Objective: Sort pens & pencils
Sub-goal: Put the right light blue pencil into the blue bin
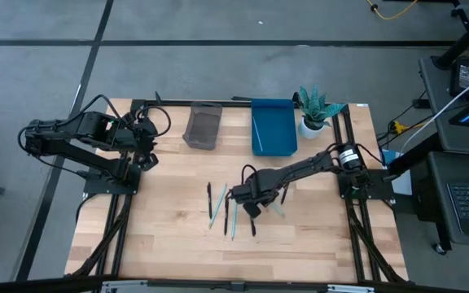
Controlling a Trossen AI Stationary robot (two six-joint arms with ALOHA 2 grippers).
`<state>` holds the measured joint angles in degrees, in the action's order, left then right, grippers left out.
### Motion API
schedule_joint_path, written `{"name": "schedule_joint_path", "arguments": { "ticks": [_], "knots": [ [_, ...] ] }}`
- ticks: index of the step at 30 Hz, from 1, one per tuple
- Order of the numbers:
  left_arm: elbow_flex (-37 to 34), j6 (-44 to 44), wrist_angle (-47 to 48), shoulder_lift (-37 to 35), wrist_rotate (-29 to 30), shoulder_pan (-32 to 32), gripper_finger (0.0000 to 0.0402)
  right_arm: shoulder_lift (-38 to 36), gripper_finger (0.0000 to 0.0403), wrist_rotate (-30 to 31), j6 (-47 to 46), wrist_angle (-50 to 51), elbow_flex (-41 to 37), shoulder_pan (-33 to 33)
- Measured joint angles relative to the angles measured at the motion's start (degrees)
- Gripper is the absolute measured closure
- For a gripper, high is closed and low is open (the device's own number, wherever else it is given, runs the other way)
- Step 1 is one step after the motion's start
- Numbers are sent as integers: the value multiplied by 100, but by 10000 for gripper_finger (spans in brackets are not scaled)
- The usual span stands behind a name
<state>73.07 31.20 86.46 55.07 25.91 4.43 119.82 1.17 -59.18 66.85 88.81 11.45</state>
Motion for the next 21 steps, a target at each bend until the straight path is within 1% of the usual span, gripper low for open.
{"name": "schedule_joint_path", "arguments": {
  "ticks": [8,14,16,21],
  "knots": [
    [-1,0,0,0,0,-2,329,-12,368,673,245,1231,912,-116],
    [-1,0,0,0,0,-2,329,-20,378,1495,576,2279,1697,-438],
    [-1,2,0,0,0,0,329,-36,377,1671,821,2338,1887,-592],
    [-1,1,0,0,0,0,329,-136,368,1799,1393,2318,2027,-1085]
  ]
}}
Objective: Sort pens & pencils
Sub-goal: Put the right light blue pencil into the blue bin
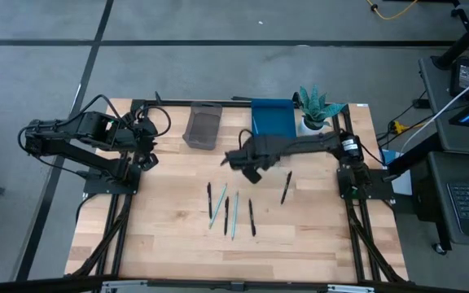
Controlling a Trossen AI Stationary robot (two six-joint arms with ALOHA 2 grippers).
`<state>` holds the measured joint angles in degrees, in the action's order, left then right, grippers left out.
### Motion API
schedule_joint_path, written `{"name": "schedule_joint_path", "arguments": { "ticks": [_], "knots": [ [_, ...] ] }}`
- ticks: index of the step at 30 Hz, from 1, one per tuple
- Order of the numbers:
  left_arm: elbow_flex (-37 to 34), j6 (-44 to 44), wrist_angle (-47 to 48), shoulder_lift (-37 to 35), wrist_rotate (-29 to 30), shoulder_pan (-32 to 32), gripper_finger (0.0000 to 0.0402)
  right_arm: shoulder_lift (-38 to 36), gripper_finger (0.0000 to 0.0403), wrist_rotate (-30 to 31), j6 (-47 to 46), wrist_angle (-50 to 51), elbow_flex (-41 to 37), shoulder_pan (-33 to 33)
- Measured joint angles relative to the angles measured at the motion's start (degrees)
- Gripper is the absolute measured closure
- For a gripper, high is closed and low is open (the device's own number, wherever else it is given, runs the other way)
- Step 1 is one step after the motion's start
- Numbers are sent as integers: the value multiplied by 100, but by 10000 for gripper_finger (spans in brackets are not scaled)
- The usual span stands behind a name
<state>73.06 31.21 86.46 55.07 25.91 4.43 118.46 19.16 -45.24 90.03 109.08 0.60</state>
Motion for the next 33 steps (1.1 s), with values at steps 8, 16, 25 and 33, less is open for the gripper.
{"name": "schedule_joint_path", "arguments": {
  "ticks": [8,16,25,33],
  "knots": [
    [0,-49,0,0,0,0,329,-90,377,110,880,4,-27,-875],
    [0,-89,0,0,39,-2,329,-104,365,207,1450,0,-29,-1690],
    [0,-91,-109,0,164,0,329,-104,364,233,1803,-433,-31,-2269],
    [0,-182,-302,0,173,-1,329,-104,364,126,2029,-884,-31,-2552]
  ]
}}
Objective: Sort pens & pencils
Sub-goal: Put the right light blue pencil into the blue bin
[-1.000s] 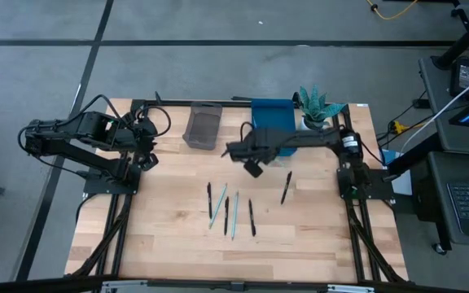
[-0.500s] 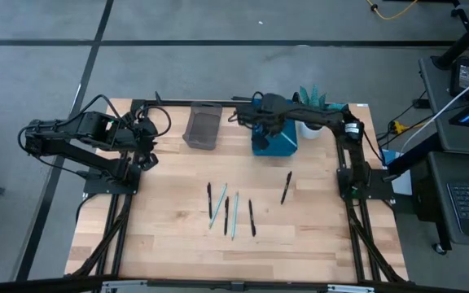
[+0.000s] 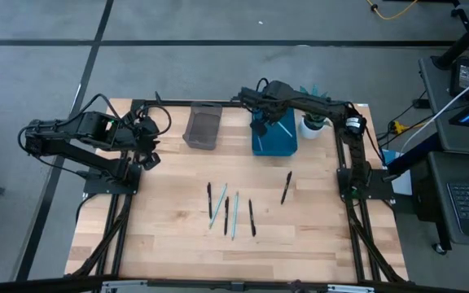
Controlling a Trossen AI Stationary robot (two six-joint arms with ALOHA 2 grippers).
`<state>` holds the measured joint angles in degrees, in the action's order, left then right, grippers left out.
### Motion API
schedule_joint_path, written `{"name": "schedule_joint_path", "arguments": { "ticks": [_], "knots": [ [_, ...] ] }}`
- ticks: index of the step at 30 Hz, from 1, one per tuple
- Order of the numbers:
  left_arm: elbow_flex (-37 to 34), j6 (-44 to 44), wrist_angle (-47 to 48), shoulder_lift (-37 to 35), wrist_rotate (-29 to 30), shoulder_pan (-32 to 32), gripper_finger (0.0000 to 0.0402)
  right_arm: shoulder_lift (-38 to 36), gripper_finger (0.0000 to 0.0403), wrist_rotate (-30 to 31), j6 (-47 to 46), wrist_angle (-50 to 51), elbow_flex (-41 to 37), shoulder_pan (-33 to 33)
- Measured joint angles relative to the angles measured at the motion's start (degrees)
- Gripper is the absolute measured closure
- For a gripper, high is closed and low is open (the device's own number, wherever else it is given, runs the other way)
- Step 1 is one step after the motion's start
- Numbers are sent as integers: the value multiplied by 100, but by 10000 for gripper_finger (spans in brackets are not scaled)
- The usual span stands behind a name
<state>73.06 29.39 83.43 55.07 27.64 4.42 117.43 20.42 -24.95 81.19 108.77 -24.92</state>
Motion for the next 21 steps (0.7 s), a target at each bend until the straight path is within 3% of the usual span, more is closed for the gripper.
{"name": "schedule_joint_path", "arguments": {
  "ticks": [21],
  "knots": [
    [0,2,-2,2,-2,-1,329,493,363,-409,251,-387,-55,-343]
  ]
}}
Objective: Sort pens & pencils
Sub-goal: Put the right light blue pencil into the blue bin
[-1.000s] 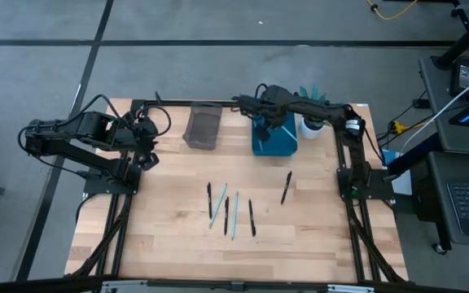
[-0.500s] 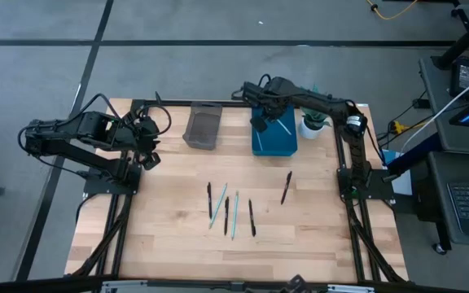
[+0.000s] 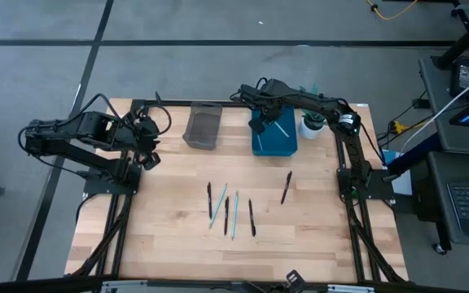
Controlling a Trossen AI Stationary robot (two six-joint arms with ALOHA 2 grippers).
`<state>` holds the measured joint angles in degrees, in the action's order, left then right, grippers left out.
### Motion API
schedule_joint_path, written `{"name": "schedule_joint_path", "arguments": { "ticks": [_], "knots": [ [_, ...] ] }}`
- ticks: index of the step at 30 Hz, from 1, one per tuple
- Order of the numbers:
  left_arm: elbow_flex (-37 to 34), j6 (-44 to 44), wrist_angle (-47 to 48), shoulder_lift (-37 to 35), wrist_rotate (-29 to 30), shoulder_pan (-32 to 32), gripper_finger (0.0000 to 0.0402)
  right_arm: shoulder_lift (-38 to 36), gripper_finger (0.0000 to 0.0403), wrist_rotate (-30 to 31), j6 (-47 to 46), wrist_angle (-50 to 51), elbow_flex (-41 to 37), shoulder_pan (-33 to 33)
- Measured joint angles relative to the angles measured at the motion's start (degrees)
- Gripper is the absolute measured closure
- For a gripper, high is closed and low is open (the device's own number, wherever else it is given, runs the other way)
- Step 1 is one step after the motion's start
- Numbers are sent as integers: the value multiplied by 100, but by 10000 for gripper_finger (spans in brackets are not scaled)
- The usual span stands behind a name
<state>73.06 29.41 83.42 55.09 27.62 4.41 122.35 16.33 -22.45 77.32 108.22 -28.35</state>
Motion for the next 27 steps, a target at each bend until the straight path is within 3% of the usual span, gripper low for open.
{"name": "schedule_joint_path", "arguments": {
  "ticks": [23,27],
  "knots": [
    [0,-63,7,0,-2,0,329,237,363,-95,23,-429,4,-215],
    [0,-63,7,0,-2,2,329,237,348,-224,19,-422,4,-223]
  ]
}}
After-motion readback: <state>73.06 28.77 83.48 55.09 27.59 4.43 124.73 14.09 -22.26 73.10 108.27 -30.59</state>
